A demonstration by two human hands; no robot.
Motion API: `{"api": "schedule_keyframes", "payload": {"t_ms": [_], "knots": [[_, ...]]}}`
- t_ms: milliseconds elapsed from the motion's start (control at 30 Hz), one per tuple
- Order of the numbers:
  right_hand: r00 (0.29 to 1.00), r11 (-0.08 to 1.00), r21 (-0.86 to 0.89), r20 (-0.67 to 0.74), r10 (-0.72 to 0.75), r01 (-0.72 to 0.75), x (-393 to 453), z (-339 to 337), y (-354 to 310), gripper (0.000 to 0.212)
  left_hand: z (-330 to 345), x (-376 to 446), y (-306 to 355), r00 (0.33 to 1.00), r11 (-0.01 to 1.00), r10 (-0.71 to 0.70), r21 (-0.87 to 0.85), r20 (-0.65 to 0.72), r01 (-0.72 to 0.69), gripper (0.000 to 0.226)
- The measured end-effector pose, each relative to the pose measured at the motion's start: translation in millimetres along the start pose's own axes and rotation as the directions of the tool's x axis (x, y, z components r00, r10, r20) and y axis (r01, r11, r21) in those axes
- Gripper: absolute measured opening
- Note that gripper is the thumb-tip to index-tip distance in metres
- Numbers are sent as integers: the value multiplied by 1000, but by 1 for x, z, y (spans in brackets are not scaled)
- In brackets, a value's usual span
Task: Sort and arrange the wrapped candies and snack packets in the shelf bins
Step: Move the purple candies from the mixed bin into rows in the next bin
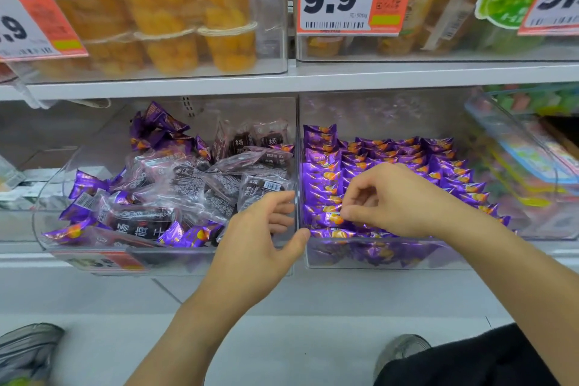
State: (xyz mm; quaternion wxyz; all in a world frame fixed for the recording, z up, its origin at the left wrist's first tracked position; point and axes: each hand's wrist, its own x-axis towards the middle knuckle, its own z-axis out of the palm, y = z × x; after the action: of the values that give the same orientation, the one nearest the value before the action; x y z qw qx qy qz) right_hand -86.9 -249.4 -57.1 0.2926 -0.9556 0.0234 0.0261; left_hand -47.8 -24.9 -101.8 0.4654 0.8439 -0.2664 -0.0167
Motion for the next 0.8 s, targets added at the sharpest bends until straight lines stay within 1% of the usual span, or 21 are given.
{"api": "schedule_keyframes", "payload": {"t_ms": [100, 200, 300, 367, 467, 567, 633, 700, 733, 800], "knots": [[1000, 1000, 21, 17, 4, -5, 5, 11, 6, 9, 0, 0, 0, 1000, 1000, -4, -1, -7, 4, 50], [1000, 1000, -15, -21, -21, 21, 7, 14, 7, 8, 0, 0, 1, 1000, 1000, -9, -11, -6, 9, 50], [997, 998, 28, -57, -51, 53, 8, 13, 5, 8, 0, 0, 0, 1000, 1000, -10, -9, -7, 10, 51], [995, 995, 29, -52, -90, 91, 9, 14, 4, 2, 0, 1, 0, 1000, 1000, -9, -6, -4, 8, 51], [989, 986, -79, 17, -144, 145, 12, 21, 3, 10, 0, 1, 0, 1000, 1000, -12, -16, 7, 12, 51], [984, 975, -138, 65, -165, 173, 11, 17, 1, 11, 0, 1, -1, 1000, 999, -14, -30, 13, 14, 50], [983, 976, -118, 12, -183, 183, 8, 8, 2, 14, 0, 1, -1, 1000, 999, -11, -35, 17, 11, 50], [981, 981, -105, -85, -172, 163, 7, 1, 8, 23, 0, 1, -1, 1000, 999, -7, -35, 18, 8, 51], [981, 982, -108, -103, -164, 153, 8, 0, 10, 27, 0, 0, -1, 1000, 999, -7, -35, 16, 8, 51], [985, 983, -90, -55, -163, 158, 10, 5, 12, 35, 0, 0, -1, 1000, 999, -10, -37, 11, 11, 50]]}}
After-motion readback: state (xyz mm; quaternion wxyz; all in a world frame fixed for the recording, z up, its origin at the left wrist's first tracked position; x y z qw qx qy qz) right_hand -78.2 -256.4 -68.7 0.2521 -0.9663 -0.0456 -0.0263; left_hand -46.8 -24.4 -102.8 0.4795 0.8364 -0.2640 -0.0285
